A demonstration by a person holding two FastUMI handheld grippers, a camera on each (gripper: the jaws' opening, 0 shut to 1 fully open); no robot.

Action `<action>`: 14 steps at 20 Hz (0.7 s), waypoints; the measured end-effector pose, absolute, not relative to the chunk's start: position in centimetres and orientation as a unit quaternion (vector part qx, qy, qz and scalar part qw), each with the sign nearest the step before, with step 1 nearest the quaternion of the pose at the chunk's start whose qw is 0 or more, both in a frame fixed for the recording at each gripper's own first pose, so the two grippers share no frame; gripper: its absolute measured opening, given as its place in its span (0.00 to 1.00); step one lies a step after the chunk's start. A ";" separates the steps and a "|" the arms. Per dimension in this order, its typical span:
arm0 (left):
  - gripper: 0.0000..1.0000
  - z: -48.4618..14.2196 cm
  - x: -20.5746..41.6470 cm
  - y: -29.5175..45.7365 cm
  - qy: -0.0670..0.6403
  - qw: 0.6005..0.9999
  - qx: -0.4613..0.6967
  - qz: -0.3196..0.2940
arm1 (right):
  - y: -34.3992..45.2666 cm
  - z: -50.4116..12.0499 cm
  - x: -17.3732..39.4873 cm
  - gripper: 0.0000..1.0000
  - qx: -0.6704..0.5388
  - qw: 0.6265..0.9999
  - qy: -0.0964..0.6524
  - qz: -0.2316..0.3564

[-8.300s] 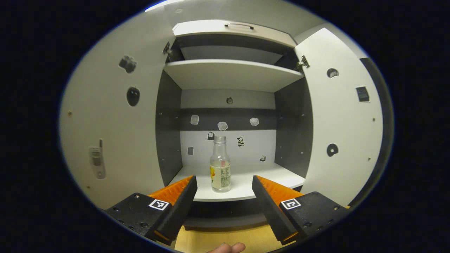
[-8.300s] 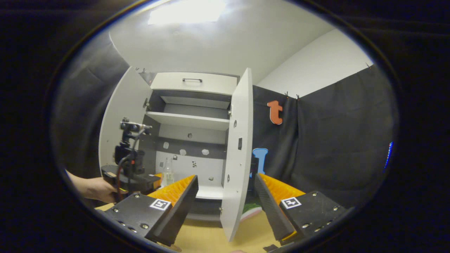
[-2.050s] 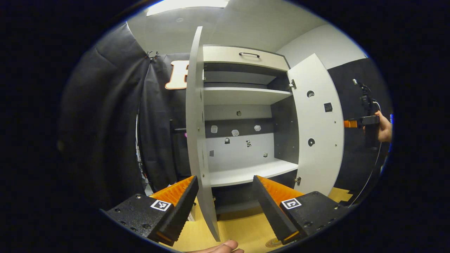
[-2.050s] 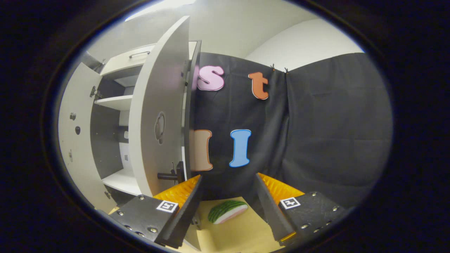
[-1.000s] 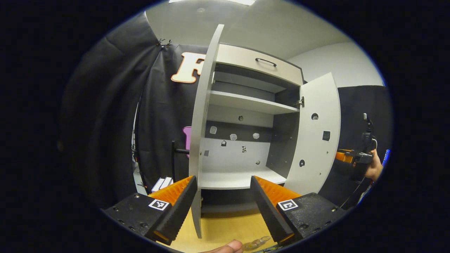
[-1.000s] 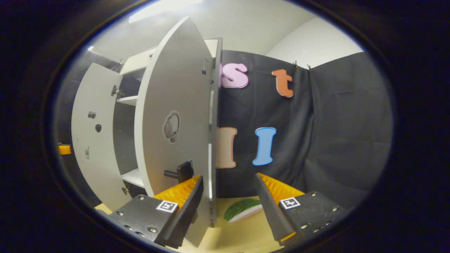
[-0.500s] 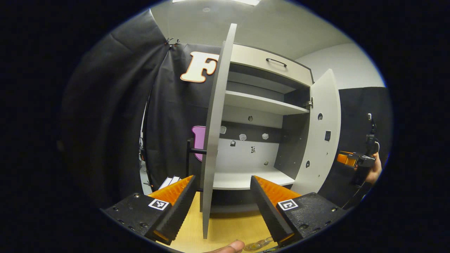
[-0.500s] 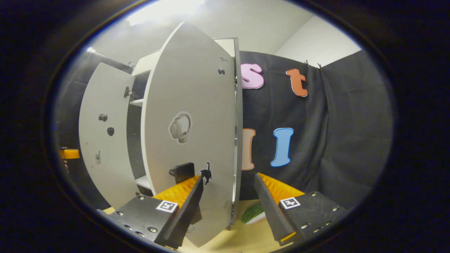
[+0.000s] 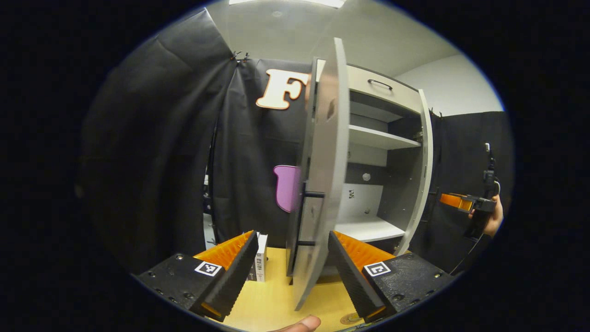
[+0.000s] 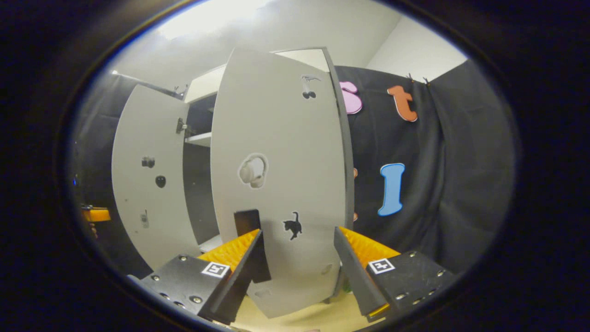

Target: Grasp the bottle in the cabinet with the left hand and place it on the coaster, then close the right door with the right hand and the left door with the left hand.

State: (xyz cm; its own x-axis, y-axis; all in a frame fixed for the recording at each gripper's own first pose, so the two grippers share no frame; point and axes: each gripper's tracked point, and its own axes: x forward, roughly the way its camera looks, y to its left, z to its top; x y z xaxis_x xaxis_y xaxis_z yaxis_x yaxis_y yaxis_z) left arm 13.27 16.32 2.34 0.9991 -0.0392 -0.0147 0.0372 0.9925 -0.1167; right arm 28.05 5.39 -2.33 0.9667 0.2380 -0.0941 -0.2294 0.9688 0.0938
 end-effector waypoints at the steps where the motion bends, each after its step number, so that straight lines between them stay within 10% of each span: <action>1: 0.93 2.3 13.6 17.5 0.008 0.998 -0.064 -0.016 | 5.9 -1.8 27.4 0.94 0.042 0.991 0.048 0.122; 14: 0.93 -1.2 20.1 26.8 0.041 0.993 -0.094 0.062 | 5.9 4.8 11.3 0.94 0.063 0.987 0.012 0.145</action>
State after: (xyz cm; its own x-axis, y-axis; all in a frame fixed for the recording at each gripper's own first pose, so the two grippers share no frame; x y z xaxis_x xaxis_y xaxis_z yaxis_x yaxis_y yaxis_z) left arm 20.06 26.79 -1.22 0.9888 0.1162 -0.0937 -0.1318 0.9744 -0.1822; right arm 11.27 5.88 4.79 0.9576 0.2882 -0.0057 -0.2851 0.9498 0.1289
